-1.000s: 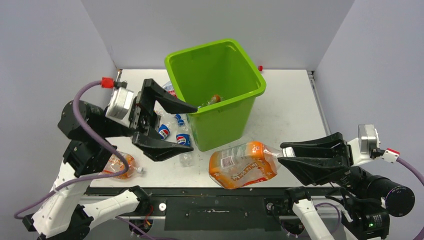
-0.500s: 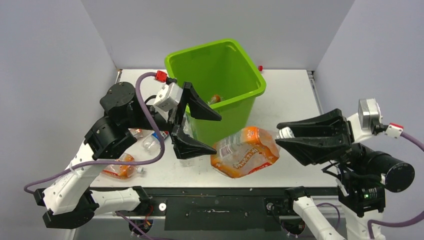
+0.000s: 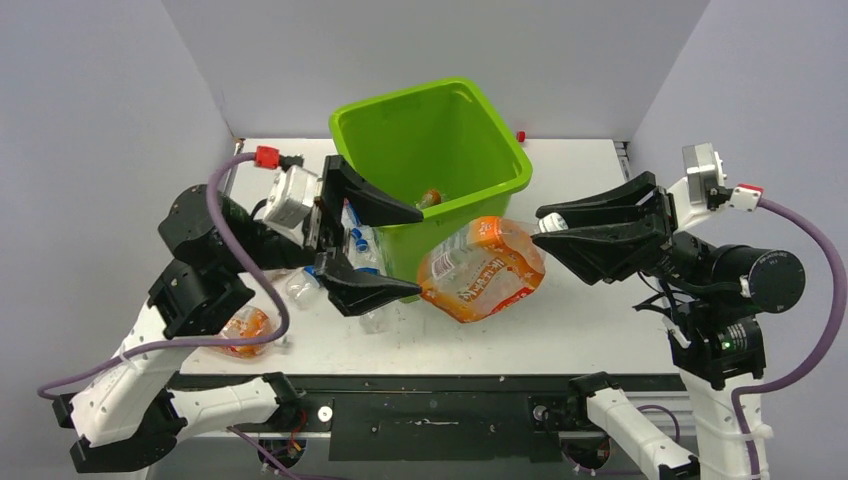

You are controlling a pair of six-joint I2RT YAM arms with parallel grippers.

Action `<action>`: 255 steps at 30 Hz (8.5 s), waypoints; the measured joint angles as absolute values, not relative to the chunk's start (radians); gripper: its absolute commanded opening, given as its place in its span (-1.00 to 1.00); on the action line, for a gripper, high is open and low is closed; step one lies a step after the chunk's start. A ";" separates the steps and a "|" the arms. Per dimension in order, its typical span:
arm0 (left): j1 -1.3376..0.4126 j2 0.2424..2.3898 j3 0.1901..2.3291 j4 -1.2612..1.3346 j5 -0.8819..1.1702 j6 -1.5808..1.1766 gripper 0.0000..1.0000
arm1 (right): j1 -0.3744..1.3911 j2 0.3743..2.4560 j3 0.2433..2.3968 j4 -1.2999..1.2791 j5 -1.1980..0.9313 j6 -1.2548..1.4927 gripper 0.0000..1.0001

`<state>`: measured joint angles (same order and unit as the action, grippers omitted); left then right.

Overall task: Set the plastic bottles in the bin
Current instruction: Pick up the plastic bottle at the center of the board, then place the plastic bottle in the trash bin, then move the trash bin to the center of the board, then pick up the plastic bottle at the center of the board.

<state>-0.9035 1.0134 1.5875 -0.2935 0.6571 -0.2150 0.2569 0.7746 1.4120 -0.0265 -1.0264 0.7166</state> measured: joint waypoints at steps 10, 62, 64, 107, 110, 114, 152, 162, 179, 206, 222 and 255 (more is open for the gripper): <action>-0.931 1.246 1.654 -0.299 0.667 -0.258 0.92 | 0.270 0.790 1.399 -0.011 -1.026 0.719 -0.89; -0.889 1.322 1.622 -0.087 -0.273 0.178 -0.99 | 0.309 0.276 0.976 -0.558 0.035 0.614 0.79; -0.873 1.373 1.622 -0.137 -0.282 0.178 -0.65 | 0.309 0.276 0.974 -0.579 0.053 0.610 0.79; -0.815 0.622 0.736 0.211 -0.529 0.124 0.92 | 0.384 1.320 1.696 -0.654 -0.076 0.555 0.90; -0.815 0.580 0.691 0.237 -0.539 0.128 0.93 | 0.439 1.380 1.732 -0.702 -0.026 0.524 0.91; -0.814 0.517 0.635 0.275 -0.548 0.128 0.93 | 0.496 1.437 1.772 -0.747 0.087 0.479 1.00; -0.814 0.512 0.584 0.293 -0.550 0.098 0.92 | 0.496 1.390 1.853 -1.048 0.319 0.348 -0.89; -0.814 0.518 0.584 0.293 -0.549 0.091 0.92 | 0.485 1.230 1.795 -1.116 0.496 0.350 -0.89; -0.814 0.538 0.584 0.292 -0.562 0.092 0.92 | 0.336 1.073 1.548 -1.024 0.531 0.424 -0.83; -0.816 0.567 0.584 0.288 -0.572 0.096 0.92 | 0.308 0.873 1.637 -0.851 0.024 0.459 0.52; -0.816 0.690 0.589 0.235 -0.634 0.093 0.92 | 0.353 0.843 1.408 -0.703 -0.551 0.422 0.42; -0.675 0.859 0.763 -0.181 -0.670 -0.321 0.92 | 0.891 0.779 0.860 -0.399 -0.152 0.361 0.46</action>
<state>-0.6750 0.8589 0.7631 -0.1810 -0.6701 -0.3210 0.8909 0.7792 0.8600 -0.3988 -0.1520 0.3611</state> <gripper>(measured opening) 0.962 0.720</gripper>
